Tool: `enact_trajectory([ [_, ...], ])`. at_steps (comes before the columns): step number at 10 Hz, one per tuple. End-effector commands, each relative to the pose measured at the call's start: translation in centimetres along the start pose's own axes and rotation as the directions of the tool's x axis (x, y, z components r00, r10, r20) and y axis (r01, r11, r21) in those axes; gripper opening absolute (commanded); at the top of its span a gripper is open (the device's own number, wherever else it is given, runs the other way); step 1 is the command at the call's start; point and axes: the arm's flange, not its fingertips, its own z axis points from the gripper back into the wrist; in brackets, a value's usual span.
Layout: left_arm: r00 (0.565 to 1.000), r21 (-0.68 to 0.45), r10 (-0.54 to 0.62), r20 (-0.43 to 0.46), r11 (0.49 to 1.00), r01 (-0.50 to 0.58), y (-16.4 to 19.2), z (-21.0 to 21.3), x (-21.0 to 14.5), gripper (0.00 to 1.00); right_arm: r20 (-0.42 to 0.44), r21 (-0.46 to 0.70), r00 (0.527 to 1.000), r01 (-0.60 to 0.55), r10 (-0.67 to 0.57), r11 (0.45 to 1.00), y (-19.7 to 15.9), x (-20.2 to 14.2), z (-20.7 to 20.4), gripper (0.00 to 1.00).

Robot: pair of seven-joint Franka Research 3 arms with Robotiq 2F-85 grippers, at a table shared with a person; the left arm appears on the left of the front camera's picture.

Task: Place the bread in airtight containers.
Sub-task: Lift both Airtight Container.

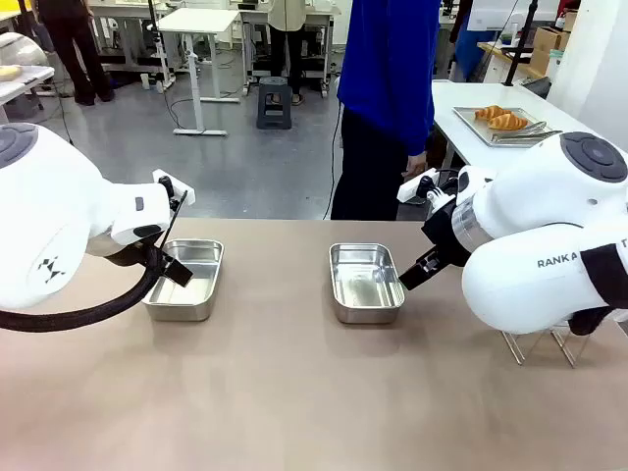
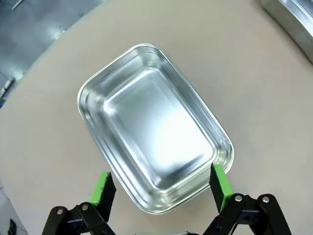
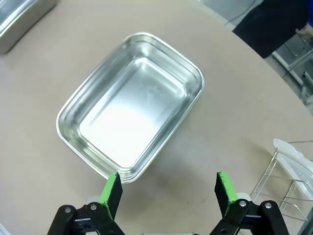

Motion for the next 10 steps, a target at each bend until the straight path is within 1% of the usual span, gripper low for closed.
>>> enact_trajectory([
  [1,1.0,0.007,0.014,0.001,1.0,-0.014,0.6,0.2,-0.3,1.0,0.0,0.0,1.0,0.0,0.0,1.0,0.0,0.0,0.0,1.0],
  [9,1.0,0.005,0.011,-0.002,1.0,-0.011,0.5,0.0,-0.1,1.0,0.0,0.0,1.0,-0.001,0.001,1.0,0.0,0.0,0.0,1.0],
  [10,1.0,-0.028,-0.014,0.01,0.999,0.014,1.3,1.5,0.7,1.0,0.021,-0.011,1.0,-0.002,0.002,1.0,-1.2,2.2,2.1,1.0],
])
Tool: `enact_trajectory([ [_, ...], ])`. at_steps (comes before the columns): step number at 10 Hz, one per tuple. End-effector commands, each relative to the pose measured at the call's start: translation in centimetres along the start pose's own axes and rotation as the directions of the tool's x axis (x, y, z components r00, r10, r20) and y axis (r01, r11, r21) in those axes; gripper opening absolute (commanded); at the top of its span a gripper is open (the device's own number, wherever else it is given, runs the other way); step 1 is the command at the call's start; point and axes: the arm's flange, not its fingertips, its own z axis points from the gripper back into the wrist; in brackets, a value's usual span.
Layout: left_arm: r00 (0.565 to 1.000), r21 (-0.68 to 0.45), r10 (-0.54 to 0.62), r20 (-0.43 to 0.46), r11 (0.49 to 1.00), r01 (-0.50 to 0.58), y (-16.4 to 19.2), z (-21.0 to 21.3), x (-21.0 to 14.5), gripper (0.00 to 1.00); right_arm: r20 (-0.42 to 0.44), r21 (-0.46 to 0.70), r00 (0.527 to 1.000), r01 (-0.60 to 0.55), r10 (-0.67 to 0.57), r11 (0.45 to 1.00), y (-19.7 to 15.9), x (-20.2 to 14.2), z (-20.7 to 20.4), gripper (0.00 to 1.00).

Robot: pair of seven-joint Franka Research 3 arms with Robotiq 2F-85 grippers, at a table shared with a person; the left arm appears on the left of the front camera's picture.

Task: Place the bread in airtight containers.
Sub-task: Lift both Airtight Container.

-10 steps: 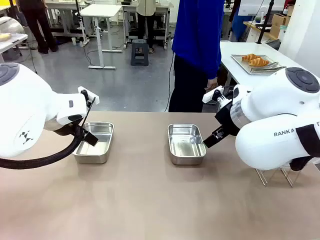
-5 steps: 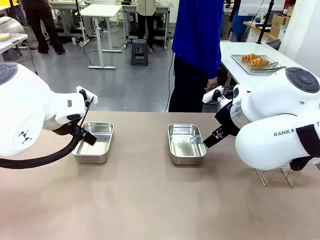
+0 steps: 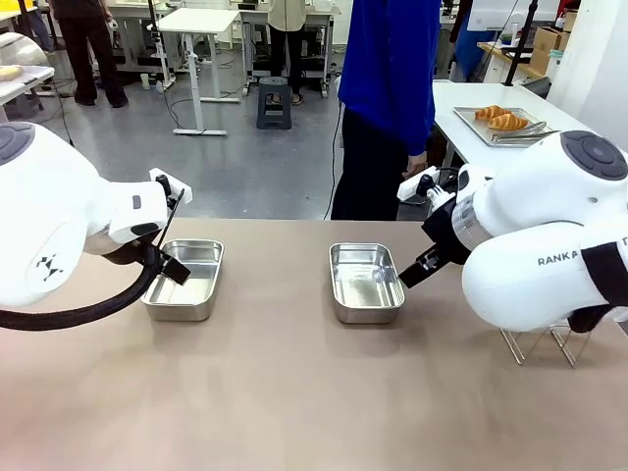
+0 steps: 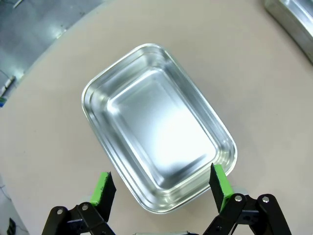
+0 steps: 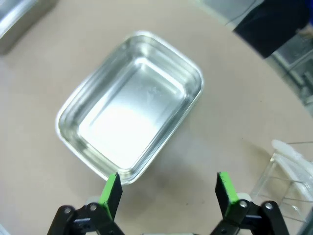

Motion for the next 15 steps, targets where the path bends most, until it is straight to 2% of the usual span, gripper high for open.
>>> enact_trajectory([
  [1,0.999,-0.048,-0.022,0.027,0.999,0.023,2.9,4.0,2.2,1.0,0.033,-0.005,0.999,0.005,-0.005,1.0,-2.0,3.4,3.6,1.0],
  [3,0.999,-0.11,-0.019,0.044,0.994,0.024,6.7,9.3,5.0,1.0,0.093,0.018,0.995,0.044,-0.046,0.999,-5.5,5.9,8.8,1.0],
  [5,0.996,-0.25,-0.075,0.04,0.965,0.083,12.1,14.6,5.7,1.0,0.174,0.132,0.983,0.035,-0.058,0.991,-10.8,5.0,14.4,1.0],
  [7,0.985,-0.397,-0.122,0.122,0.903,0.161,18.6,19.6,3.4,1.0,0.298,0.253,0.953,-0.031,-0.048,0.967,-17.2,0.6,18.4,1.0],
  [8,0.975,-0.46,-0.12,0.185,0.867,0.194,22.0,21.8,0.7,1.0,0.377,0.321,0.925,-0.078,-0.051,0.944,-20.2,-2.6,19.6,1.0],
  [9,0.965,-0.51,-0.09,0.246,0.835,0.208,24.8,22.6,-2.0,1.0,0.424,0.339,0.904,-0.099,-0.058,0.936,-22.3,-5.3,19.9,1.0],
  [10,0.953,-0.523,-0.052,0.299,0.826,0.21,26.8,22.9,-4.8,1.0,0.461,0.348,0.885,-0.113,-0.065,0.931,-23.8,-7.9,20.0,1.0],
  [11,0.935,-0.525,-0.029,0.353,0.821,0.224,27.8,23.3,-7.4,1.0,0.477,0.355,0.875,-0.103,-0.085,0.929,-24.8,-9.9,19.7,1.0],
  [12,0.919,-0.487,-0.02,0.393,0.843,0.227,27.6,23.7,-9.5,1.0,0.499,0.368,0.861,-0.109,-0.098,0.923,-25.4,-11.7,19.3,1.0],
  [15,0.868,-0.391,-0.014,0.497,0.889,0.238,25.2,23.4,-11.1,1.0,0.552,0.376,0.827,-0.138,-0.102,0.916,-26.0,-15.0,18.5,1.0],
])
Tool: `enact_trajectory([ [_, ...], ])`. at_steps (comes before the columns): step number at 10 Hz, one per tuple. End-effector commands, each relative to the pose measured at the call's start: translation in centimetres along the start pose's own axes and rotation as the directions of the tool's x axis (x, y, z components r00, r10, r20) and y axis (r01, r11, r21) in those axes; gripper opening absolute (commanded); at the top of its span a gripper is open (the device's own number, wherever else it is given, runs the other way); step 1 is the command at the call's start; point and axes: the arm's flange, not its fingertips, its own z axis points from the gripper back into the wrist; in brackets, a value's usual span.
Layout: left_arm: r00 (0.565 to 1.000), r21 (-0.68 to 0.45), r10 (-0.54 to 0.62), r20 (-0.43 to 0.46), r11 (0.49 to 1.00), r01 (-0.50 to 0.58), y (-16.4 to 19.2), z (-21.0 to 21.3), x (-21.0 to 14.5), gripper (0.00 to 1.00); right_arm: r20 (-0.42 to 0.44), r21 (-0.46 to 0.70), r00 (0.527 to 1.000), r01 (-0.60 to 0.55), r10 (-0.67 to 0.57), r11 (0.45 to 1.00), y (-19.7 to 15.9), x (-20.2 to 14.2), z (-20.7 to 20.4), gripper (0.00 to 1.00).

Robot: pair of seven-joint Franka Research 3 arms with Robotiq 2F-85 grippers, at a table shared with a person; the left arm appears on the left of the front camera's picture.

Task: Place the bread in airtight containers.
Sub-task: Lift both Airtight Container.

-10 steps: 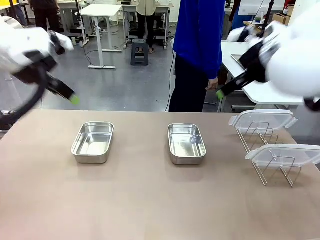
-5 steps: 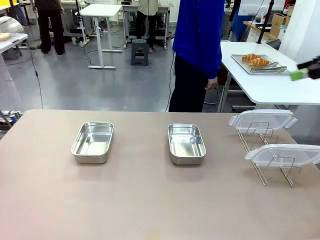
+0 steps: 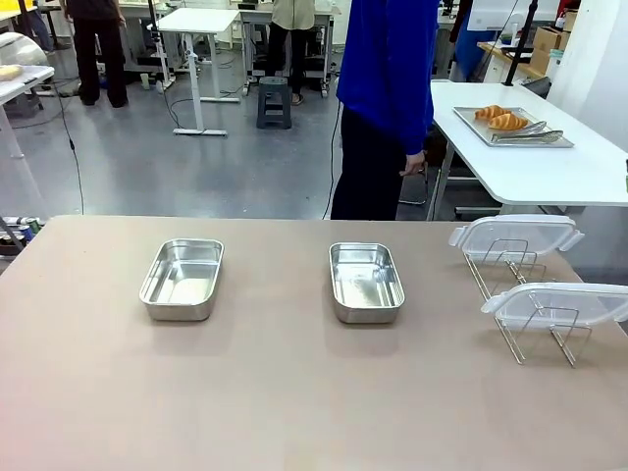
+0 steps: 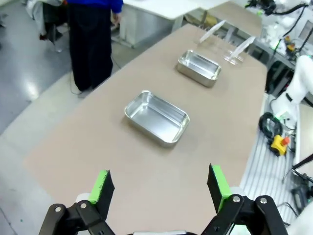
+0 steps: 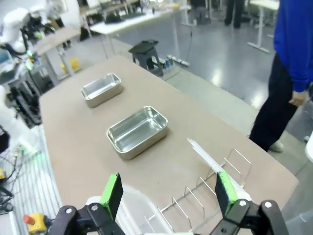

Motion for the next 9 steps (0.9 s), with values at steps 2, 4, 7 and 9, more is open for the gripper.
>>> enact_trajectory([
  [2,0.996,0.058,-0.056,0.072,0.997,0.052,-2.6,-2.8,0.9,1.0,0.038,0.008,0.999,-0.025,0.025,1.0,-0.1,-1.0,0.1,1.0],
  [4,0.999,0.031,-0.022,0.046,0.999,0.021,-1.5,-1.7,0.7,1.0,0.029,0.012,1.0,-0.004,0.004,1.0,-0.2,-1.2,0.3,1.0],
  [7,0.999,0.031,-0.022,0.046,0.999,0.021,-1.5,-1.7,0.7,1.0,0.029,0.012,1.0,-0.004,0.004,1.0,-0.2,-1.2,0.3,1.0],
  [9,0.999,0.031,-0.022,0.046,0.999,0.021,-1.5,-1.7,0.7,1.0,0.029,0.012,1.0,-0.004,0.004,1.0,-0.2,-1.2,0.3,1.0],
])
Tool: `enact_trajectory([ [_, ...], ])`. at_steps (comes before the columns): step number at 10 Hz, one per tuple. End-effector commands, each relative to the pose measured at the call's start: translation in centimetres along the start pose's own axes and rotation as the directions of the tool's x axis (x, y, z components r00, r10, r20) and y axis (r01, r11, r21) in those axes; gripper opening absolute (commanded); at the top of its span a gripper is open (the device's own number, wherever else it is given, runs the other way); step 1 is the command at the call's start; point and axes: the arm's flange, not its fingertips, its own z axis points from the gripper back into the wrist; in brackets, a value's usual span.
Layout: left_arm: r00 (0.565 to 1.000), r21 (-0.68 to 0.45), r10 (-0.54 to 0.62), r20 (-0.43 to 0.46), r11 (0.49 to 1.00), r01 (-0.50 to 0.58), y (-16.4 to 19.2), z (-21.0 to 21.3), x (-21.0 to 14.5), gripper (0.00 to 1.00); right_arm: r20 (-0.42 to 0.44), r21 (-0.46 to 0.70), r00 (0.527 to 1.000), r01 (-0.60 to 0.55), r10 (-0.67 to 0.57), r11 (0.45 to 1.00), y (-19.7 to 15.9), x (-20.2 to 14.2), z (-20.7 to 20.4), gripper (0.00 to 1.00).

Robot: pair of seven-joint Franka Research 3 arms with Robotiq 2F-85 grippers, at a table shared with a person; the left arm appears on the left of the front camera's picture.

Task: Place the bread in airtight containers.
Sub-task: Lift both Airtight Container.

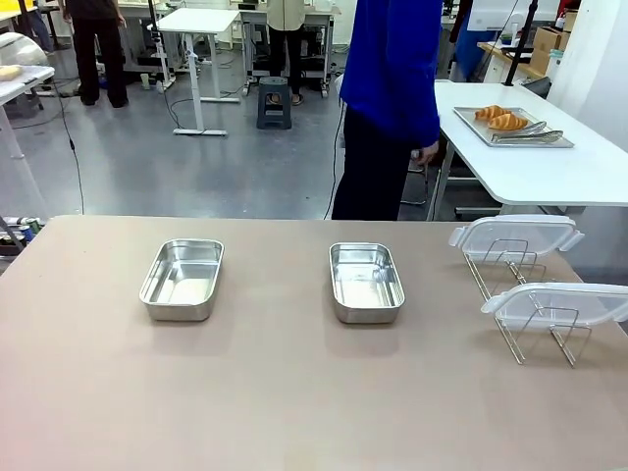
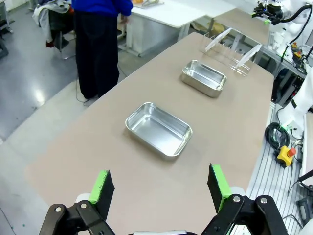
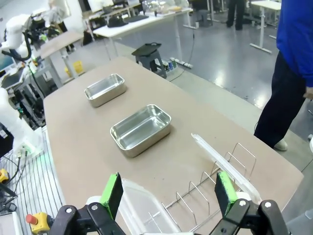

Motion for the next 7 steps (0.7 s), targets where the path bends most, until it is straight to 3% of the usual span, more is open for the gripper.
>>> enact_trajectory([
  [1,1.0,-0.009,-0.017,0.008,1.0,0.017,0.15,0.26,0.04,1.0,0.023,0.001,0.999,-0.03,0.03,1.0,-0.29,0.18,0.06,1.0],
  [7,1.0,-0.009,-0.017,0.008,1.0,0.017,0.15,0.26,0.04,1.0,0.023,0.001,0.999,-0.03,0.03,1.0,-0.29,0.18,0.06,1.0],
])
